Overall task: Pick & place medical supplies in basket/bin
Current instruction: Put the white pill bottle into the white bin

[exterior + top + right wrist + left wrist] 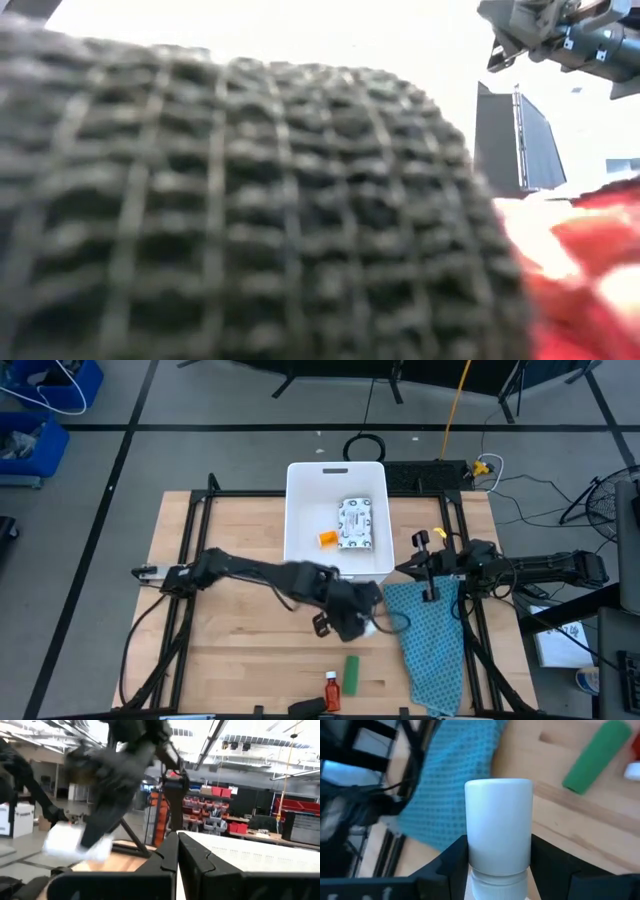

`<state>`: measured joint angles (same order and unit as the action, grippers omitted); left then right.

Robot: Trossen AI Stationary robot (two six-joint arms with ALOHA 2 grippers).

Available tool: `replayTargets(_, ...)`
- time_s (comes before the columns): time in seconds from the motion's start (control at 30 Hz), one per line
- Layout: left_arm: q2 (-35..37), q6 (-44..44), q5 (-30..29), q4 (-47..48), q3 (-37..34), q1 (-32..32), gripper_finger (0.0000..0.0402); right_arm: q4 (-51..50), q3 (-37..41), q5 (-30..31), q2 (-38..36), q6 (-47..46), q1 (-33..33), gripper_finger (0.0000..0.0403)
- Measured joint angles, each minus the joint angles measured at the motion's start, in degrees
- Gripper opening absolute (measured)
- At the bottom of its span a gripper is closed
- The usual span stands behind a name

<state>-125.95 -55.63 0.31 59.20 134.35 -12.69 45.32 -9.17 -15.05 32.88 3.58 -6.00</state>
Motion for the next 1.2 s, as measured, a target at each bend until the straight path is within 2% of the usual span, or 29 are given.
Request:
replayTargets(0.13,9.82,2.57,7.93,-0.63,-4.09,2.55,0.0178,0.08,0.00,-0.21,0.02,-0.54,0.09,0.0000)
replayTargets(0.33,22.10,14.14,13.24,1.26,-4.14,6.68,0.0177,0.84,0.00,-0.19,0.01,0.64,0.09,0.0000)
replayTargets(0.53,31.10,20.85,18.18,12.60,-4.90,14.33,0.0177,1.27,0.00,-0.15,0.00,1.66,0.09,0.0000)
replayTargets(0.6,33.26,22.07,22.28,14.96,-7.55,17.83,0.0177,1.20,0.00,-0.15,0.02,1.56,0.09,0.0000)
replayTargets(0.7,37.63,23.57,31.00,13.78,-14.39,24.01,0.0177,1.20,0.00,-0.13,0.01,1.37,0.10,0.0000)
replayTargets(0.87,46.77,24.44,37.40,6.99,-30.81,31.09,0.0177,1.12,0.00,-0.13,0.02,-0.96,0.11,0.0000)
replayTargets(1.07,59.64,26.59,37.30,-7.64,-49.69,36.57,0.0177,-1.14,0.00,-0.15,0.04,-1.41,0.11,0.0000)
replayTargets(1.2,68.69,33.49,34.96,-22.59,-63.08,38.46,0.0177,-0.99,0.00,-0.13,0.00,-2.06,0.11,0.0000)
